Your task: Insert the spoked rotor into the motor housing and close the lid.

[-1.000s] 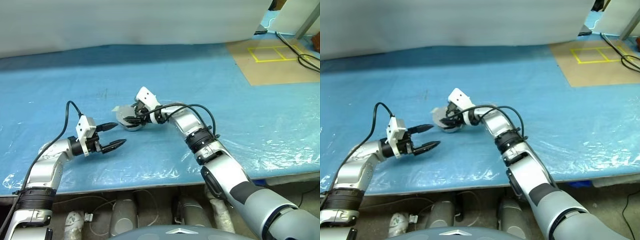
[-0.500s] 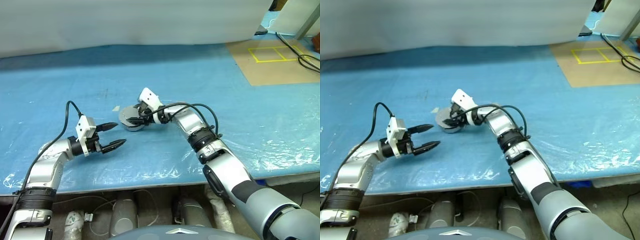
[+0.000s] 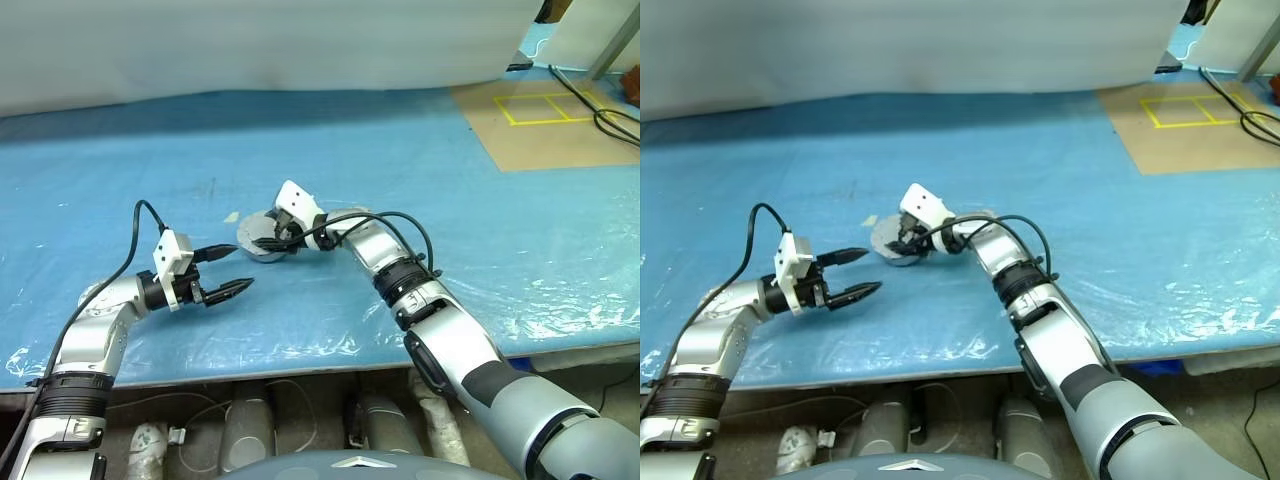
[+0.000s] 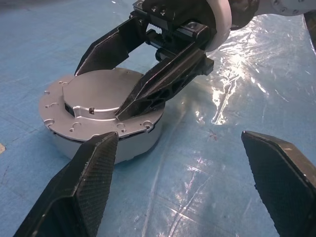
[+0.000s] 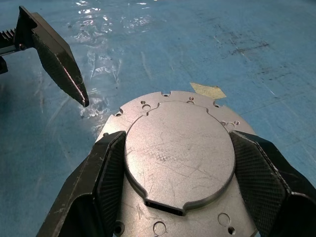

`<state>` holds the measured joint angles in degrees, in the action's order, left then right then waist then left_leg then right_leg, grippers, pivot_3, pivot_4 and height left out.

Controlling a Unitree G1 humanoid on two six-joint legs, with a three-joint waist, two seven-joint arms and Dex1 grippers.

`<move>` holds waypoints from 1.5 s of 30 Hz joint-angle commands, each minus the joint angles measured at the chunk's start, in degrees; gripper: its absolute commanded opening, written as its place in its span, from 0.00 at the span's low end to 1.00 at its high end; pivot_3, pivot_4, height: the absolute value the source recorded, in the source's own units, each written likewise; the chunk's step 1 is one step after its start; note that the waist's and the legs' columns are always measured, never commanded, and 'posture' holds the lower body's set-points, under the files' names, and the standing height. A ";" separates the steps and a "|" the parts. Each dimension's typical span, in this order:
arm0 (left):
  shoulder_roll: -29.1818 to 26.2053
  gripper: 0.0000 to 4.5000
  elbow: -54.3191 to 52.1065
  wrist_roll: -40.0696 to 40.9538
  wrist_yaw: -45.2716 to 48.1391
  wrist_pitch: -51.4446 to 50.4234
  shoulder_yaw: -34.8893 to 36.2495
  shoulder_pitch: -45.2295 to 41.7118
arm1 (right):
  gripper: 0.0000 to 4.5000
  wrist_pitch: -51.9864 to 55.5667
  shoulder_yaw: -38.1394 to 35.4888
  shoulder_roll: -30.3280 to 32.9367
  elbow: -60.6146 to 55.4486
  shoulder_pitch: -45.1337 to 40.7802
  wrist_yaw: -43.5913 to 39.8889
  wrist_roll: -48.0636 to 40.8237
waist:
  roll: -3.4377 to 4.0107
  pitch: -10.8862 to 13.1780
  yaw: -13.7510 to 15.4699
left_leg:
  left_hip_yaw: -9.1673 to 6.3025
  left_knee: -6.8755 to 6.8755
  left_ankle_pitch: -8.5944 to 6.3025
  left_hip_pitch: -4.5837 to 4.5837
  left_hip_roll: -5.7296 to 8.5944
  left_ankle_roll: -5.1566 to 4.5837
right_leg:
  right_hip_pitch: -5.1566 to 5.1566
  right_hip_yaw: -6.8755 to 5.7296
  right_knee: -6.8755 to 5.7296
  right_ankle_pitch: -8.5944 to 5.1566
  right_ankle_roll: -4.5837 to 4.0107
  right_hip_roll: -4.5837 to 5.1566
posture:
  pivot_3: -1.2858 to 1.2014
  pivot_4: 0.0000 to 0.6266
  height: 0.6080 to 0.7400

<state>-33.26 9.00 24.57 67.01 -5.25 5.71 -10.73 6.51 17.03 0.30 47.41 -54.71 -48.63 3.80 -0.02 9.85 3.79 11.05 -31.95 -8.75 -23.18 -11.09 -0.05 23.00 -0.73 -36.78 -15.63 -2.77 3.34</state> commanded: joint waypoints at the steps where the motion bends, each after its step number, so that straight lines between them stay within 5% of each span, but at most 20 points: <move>1: 0.01 0.94 -0.71 0.33 0.02 0.68 0.35 0.08 | 0.66 0.98 0.49 0.38 2.85 0.52 -1.69 0.59 | 0.00 0.00 0.05 | 0.00 -0.03 0.00 0.01 0.00 0.00 | -0.02 0.00 0.00 0.00 0.00 0.00 | 0.52 0.24 1.00; 30: 0.10 0.94 -0.86 0.39 0.21 0.49 0.18 0.09 | 0.66 1.82 -1.73 2.51 1.84 0.21 -9.14 -1.92 | 0.01 -0.01 0.21 | 0.00 -0.21 -0.01 0.00 -0.13 -0.01 | -0.16 -0.07 0.04 -0.02 -0.03 -0.01 | 0.52 0.24 1.00; 45: 0.13 0.94 -0.92 0.41 0.11 0.45 0.22 -0.02 | 0.66 2.37 0.30 2.59 7.96 -0.09 -4.48 1.70 | 0.02 -0.02 0.14 | 0.01 -0.21 -0.02 0.29 -0.16 -0.01 | -0.37 -0.05 0.04 -0.03 -0.04 -0.02 | 0.52 0.24 1.00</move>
<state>-33.03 8.99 24.49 67.00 -5.27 5.56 -10.52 6.05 16.44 2.36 51.41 -56.39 -54.40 3.48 0.01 9.83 3.93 11.06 -32.15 -8.78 -22.78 -11.26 -0.07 22.54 -0.77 -36.75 -15.67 -2.81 3.32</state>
